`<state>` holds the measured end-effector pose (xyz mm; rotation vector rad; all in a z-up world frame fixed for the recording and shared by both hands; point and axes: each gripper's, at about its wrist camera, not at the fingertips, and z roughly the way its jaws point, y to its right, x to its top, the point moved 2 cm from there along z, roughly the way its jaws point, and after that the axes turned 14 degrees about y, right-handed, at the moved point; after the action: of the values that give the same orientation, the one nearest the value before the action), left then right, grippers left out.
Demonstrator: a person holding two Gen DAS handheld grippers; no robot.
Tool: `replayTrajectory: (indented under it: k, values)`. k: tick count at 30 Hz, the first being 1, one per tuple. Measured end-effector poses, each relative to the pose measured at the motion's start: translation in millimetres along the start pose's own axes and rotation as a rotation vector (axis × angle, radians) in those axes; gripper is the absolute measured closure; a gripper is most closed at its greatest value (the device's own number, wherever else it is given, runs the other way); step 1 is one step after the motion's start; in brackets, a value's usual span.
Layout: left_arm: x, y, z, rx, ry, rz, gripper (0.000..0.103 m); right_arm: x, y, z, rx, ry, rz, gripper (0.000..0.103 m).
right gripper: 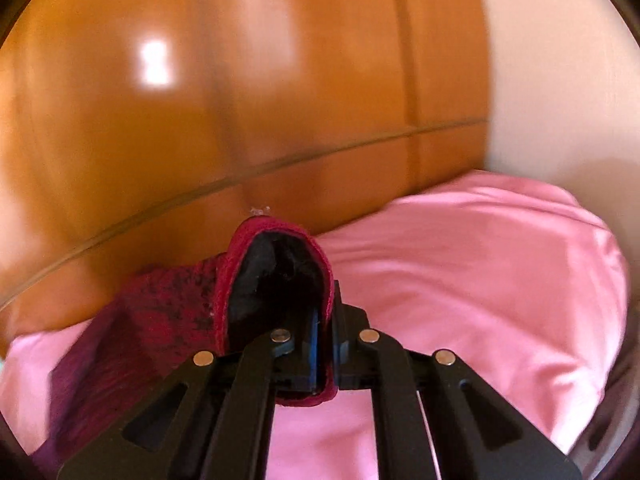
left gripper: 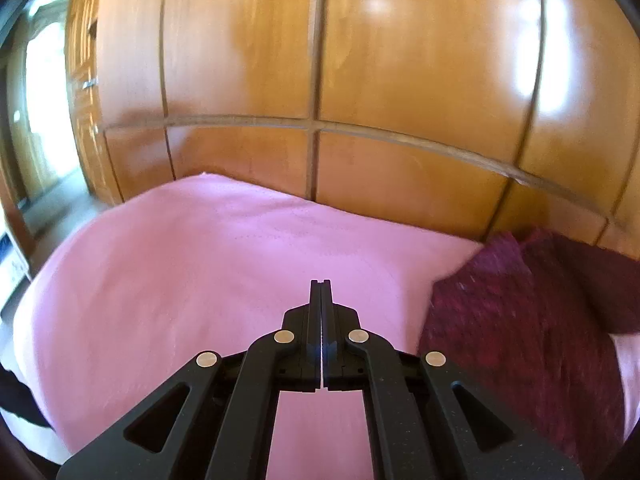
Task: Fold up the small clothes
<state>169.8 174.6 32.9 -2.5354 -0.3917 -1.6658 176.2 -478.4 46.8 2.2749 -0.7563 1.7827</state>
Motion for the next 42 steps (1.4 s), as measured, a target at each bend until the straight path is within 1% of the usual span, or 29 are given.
replayTrajectory:
  k: [2,3,5,7,8,9,10,11,12,14,15,16,17,18,20,22,24,26,27,28,29,30,31,32,34,37,39,41,42]
  values:
    - [6.1,-0.3,3.0,-0.006,0.014,0.003,0.103,3.7,22.4,19.8,-0.096,-0.012,-0.006,0.099]
    - [6.7,2.5,0.7,-0.019,0.017,0.018,0.103,4.1,37.7,35.5,-0.164,-0.031,-0.008,0.099]
    - [1.9,13.0,-4.2,-0.027,0.03,0.059,0.103,3.1,63.1,53.7,-0.237,-0.075,0.01,0.099]
    - [-5.4,25.2,-1.7,-0.041,0.014,0.109,0.103,-3.3,77.4,69.2,-0.311,-0.114,-0.006,0.098]
    - [-8.7,27.3,-3.8,-0.043,0.012,0.123,0.103,-9.6,85.4,75.0,-0.329,-0.151,0.011,0.094]
    - [-12.1,29.6,-5.9,-0.054,0.01,0.127,0.103,-16.4,95.7,83.8,-0.335,-0.191,0.05,0.082]
    - [-14.9,31.1,-7.5,-0.074,-0.001,0.125,0.103,-19.0,100.4,84.5,-0.334,-0.187,0.06,0.068]
    - [-17.0,33.0,-10.8,-0.092,-0.009,0.126,0.103,-21.6,101.0,79.0,-0.328,-0.163,0.059,0.04]
    - [-20.2,36.4,-15.7,-0.118,-0.011,0.133,0.103,-24.1,99.4,71.3,-0.325,-0.136,0.05,0.029]
    - [-26.3,43.1,-25.2,-0.186,-0.028,0.132,0.101,-31.1,88.4,56.2,-0.295,-0.128,0.024,0.025]
    - [-30.8,47.2,-32.6,-0.241,-0.042,0.126,0.078,-38.4,77.3,53.6,-0.254,-0.136,0.016,0.018]
    - [-34.6,50.9,-40.4,-0.277,-0.044,0.125,0.06,-45.6,70.9,44.1,-0.224,-0.142,0.012,0.017]
    - [-39.0,53.6,-53.4,-0.322,-0.02,0.111,0.032,-50.8,65.9,38.5,-0.2,-0.148,0.01,0.016]
    - [-42.4,55.8,-62.2,-0.357,-0.004,0.098,0.027,-62.1,55.3,32.3,-0.158,-0.161,0.007,0.015]
    - [-55.4,67.5,-77.4,-0.436,-0.029,0.121,0.027,-76.8,37.3,19.0,-0.086,-0.195,0.007,0.015]
    - [-70.7,77.7,-85.3,-0.468,-0.047,0.171,0.027,-95.0,18.2,2.4,-0.006,-0.227,0.009,0.015]
    - [-92.1,90.1,-91.3,-0.51,-0.097,0.234,0.027,-107.6,6.7,-8.9,0.058,-0.255,0.02,0.015]
    - [-111.4,101.0,-93.9,-0.488,-0.116,0.318,0.027,-119.1,-8.1,-17.9,0.104,-0.279,0.024,0.015]
    - [-120.9,104.4,-93.3,-0.455,-0.116,0.368,0.031,-125.8,-16.7,-24.9,0.141,-0.298,0.033,0.015]
    - [-129.2,105.3,-90.2,-0.429,-0.121,0.401,0.04,-131.4,-24.1,-31.1,0.184,-0.319,0.046,0.015]
    - [-136.8,104.7,-84.6,-0.408,-0.145,0.422,0.069,-134.8,-28.6,-35.1,0.212,-0.332,0.052,0.015]
    - [-144.8,101.6,-74.2,-0.398,-0.205,0.422,0.091,-139.4,-34.8,-40.7,0.244,-0.349,0.055,0.015]
    - [-145.1,95.9,-71.7,-0.405,-0.215,0.396,0.092,-144.1,-40.4,-46.6,0.269,-0.363,0.053,0.015]
    - [-141.1,88.2,-69.0,-0.407,-0.205,0.358,0.094,-147.9,-44.3,-51.2,0.292,-0.374,0.051,0.015]
    - [-128.5,78.3,-67.2,-0.398,-0.19,0.329,0.095,-156.1,-53.2,-63.7,0.322,-0.389,0.047,0.015]
    - [-92.1,52.4,-58.4,-0.361,-0.142,0.246,0.095,-168.7,-56.9,-68.4,0.371,-0.435,0.037,0.016]
    - [-62.9,30.9,-42.3,-0.299,-0.108,0.2,0.095,-178.5,-60.6,-73.0,0.388,-0.456,0.02,0.016]
    - [-23.8,1.5,-12.4,-0.174,-0.056,0.149,0.095,-186.9,-60.7,-72.8,0.399,-0.482,0.015,0.016]
    - [-9.3,-9.7,0.5,-0.133,-0.047,0.13,0.094,-192.1,-64.0,-70.2,0.401,-0.498,0.009,0.017]
